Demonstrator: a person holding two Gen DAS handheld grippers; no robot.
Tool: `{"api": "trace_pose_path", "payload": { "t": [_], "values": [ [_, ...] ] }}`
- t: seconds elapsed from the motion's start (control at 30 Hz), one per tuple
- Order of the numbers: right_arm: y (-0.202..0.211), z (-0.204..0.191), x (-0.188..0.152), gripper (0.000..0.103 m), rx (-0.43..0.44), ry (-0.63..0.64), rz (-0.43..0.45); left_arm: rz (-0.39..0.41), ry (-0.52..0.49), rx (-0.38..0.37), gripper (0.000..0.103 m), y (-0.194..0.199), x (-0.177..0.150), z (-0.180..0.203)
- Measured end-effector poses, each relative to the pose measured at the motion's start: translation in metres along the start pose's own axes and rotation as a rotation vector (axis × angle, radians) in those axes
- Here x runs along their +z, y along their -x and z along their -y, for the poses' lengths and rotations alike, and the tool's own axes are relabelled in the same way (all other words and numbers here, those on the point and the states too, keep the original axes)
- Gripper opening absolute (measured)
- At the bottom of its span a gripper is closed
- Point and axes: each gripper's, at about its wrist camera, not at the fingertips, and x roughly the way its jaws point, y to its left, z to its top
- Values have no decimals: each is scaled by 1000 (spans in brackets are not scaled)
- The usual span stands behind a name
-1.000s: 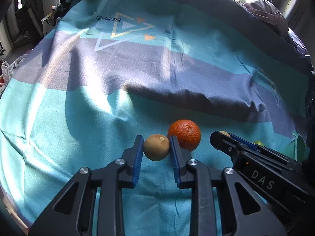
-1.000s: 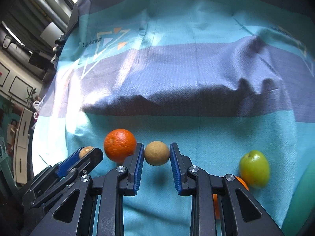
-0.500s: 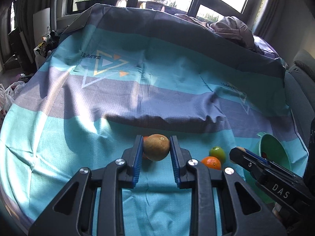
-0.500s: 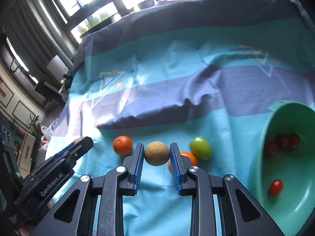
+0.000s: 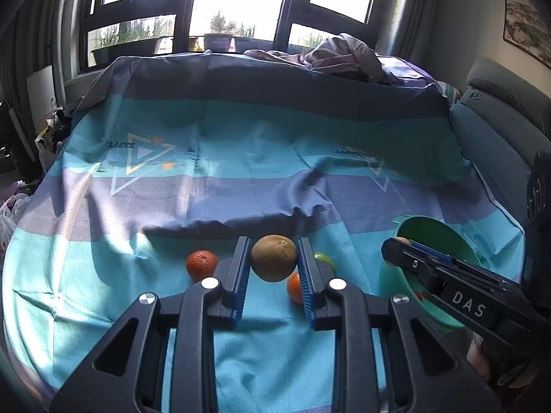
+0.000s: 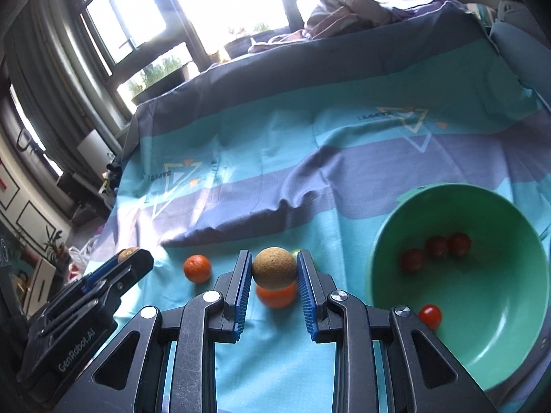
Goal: Organize fruits
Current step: 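Carry the kiwi into the green bowl and open the left gripper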
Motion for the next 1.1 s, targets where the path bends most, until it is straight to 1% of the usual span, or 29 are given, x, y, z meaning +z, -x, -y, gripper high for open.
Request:
{"api": "trace_pose_path", "payload": {
  "t": [0.2,0.33,0.47,0.53,0.67,0.83,1.1],
  "values": [
    [25,20,4,29,-15,-43,60,-1,-72,-58,27,2,-2,35],
    [41,36,6,29,-23,-68,92,-14,-102,-101,27,-1,1,58],
    [52,53,7,29,-49,-96,119,-12,-140,-116,27,-4,3,83],
    [57,64,6,29,-61,-117,129,-14,-153,-136,27,-6,2,94],
    [65,82,5,29,-79,-151,140,-37,-149,-169,27,-16,0,113],
    [71,101,5,29,-99,-194,149,-64,-187,-191,27,-28,-5,137],
    [73,120,3,29,-139,-243,143,-116,-210,-223,27,-46,-12,158]
  ]
}}
